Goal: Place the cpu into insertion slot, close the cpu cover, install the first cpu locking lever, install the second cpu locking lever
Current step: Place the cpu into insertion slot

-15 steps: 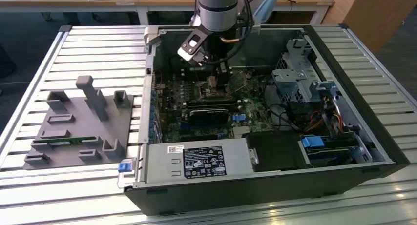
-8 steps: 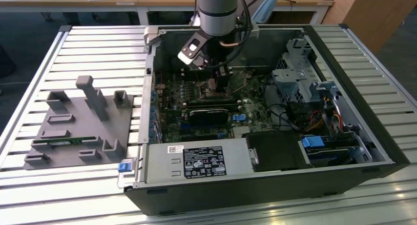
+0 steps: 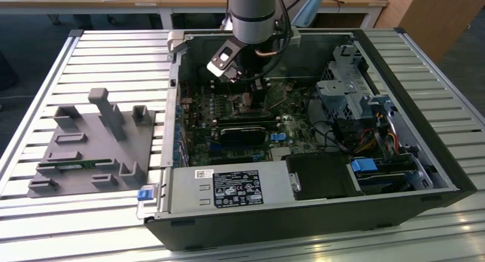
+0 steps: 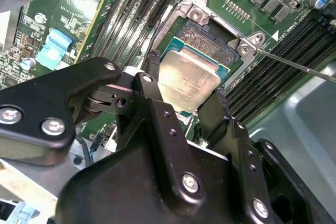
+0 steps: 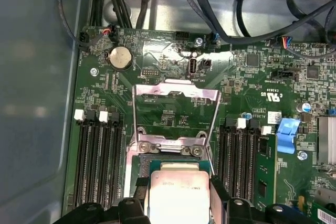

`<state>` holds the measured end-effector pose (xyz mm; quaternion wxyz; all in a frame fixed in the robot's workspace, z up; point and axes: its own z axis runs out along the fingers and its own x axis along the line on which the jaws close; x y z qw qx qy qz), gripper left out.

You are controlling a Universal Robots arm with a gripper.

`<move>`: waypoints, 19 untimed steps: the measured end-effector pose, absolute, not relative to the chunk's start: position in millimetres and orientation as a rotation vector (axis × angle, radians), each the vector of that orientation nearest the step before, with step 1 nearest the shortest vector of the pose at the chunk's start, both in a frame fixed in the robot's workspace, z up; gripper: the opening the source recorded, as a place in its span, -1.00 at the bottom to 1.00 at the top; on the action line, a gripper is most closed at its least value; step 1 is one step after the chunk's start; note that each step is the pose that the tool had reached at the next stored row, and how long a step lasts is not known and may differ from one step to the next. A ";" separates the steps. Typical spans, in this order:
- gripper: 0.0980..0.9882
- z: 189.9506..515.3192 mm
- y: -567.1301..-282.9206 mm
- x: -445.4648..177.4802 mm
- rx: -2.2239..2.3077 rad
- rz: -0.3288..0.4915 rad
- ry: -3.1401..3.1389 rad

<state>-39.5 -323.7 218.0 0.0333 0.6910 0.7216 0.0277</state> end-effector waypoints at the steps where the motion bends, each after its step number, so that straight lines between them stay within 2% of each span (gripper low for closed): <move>1: 0.00 217.6 -323.6 -39.5 2.126 0.085 2.220; 19: 0.00 201.7 -317.9 -43.1 2.163 0.083 2.182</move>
